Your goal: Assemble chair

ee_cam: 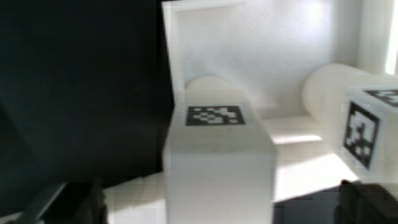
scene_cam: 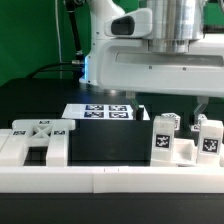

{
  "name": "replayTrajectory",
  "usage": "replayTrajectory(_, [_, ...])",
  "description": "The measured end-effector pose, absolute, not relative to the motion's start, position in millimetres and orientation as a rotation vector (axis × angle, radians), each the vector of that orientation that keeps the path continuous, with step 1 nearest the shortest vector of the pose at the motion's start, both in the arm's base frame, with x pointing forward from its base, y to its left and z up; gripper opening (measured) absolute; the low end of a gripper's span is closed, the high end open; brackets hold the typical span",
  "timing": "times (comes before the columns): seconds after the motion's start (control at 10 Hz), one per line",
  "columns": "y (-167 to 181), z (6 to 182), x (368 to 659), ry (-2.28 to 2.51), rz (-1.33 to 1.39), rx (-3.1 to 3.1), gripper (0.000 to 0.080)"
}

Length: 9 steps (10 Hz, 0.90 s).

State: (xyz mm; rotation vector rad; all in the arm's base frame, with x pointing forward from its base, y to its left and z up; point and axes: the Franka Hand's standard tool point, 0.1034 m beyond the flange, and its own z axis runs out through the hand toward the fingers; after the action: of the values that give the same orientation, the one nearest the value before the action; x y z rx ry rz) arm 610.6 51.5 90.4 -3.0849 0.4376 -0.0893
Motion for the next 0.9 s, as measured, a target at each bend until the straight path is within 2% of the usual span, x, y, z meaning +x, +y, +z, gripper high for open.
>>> replayTrajectory(0.5, [50,88.4,606,0.428,-0.079,-3.088,0.0649])
replayTrajectory(0.9, [53,69.8,589,0.350,-0.227,-3.104,0.0649])
